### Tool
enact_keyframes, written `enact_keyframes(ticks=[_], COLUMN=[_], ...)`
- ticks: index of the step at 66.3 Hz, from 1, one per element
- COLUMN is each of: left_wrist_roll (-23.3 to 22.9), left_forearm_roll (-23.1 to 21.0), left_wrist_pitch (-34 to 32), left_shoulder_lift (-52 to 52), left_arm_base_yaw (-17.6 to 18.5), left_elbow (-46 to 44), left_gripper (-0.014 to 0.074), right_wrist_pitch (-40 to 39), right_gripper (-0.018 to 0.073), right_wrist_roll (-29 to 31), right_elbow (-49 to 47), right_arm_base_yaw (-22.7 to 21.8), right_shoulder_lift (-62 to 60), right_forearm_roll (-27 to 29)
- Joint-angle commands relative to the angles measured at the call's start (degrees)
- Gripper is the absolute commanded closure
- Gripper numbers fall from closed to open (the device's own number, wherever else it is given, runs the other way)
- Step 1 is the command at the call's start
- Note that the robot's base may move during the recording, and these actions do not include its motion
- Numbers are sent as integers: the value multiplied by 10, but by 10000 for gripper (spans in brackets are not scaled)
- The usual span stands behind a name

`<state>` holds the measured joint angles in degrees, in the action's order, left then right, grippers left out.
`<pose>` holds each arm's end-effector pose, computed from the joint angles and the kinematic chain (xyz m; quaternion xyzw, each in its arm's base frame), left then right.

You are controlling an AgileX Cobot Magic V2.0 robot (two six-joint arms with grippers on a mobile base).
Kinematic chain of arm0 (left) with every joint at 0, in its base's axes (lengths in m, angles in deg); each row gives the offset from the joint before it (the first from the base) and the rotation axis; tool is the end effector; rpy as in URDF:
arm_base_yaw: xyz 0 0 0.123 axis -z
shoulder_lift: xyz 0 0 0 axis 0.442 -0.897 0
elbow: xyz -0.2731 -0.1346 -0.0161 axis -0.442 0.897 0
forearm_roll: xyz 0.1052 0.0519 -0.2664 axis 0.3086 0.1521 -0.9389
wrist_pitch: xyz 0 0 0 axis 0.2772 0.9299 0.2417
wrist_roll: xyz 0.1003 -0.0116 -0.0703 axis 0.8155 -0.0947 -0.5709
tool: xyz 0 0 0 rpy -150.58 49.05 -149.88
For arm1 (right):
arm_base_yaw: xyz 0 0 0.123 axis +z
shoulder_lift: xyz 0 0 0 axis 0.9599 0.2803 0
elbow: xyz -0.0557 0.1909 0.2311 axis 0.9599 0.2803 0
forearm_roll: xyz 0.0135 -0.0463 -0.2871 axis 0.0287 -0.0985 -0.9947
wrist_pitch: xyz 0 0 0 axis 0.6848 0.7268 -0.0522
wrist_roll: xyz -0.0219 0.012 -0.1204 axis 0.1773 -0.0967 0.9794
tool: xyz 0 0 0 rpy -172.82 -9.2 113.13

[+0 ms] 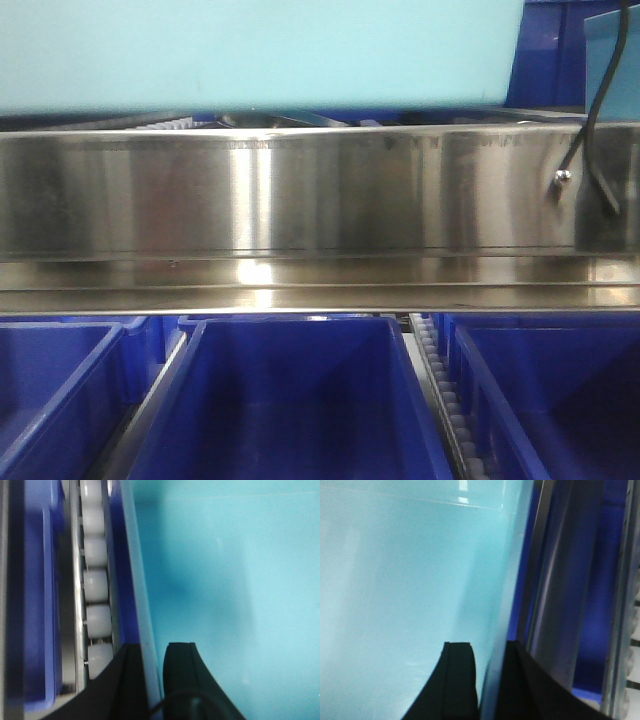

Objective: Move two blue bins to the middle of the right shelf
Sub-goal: 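Lift the teal bin up off the shelf with both grippers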

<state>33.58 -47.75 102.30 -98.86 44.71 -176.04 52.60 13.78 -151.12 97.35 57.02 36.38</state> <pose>0.3643 -0.1280 0.3801 0.0940 0.9504 -0.0903 0.2823 0.3908 0.1837 0.3794 -0.1183 0.9550 0.1235 0.2424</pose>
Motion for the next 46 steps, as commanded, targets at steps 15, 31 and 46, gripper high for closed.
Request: enact_keyframes(ticks=[15, 31, 46], left_wrist_roll=[4, 4, 4], left_forearm_roll=[0, -9, -9], left_wrist_pitch=[-6, -6, -6], left_shoulder_lift=[86, 120, 128], left_arm_base_yaw=[-4, -4, -4], left_elbow=[-85, -135, -136], left_gripper=[707, 707, 707], right_wrist_pitch=[-55, -68, -63], right_gripper=[712, 712, 712], right_wrist_roll=[11, 11, 11], right_elbow=[-6, -43, -95], right_arm_base_yaw=[-5, -5, -5], right_shoulder_lift=[-102, -147, -150], right_forearm_roll=[-27, -27, -27])
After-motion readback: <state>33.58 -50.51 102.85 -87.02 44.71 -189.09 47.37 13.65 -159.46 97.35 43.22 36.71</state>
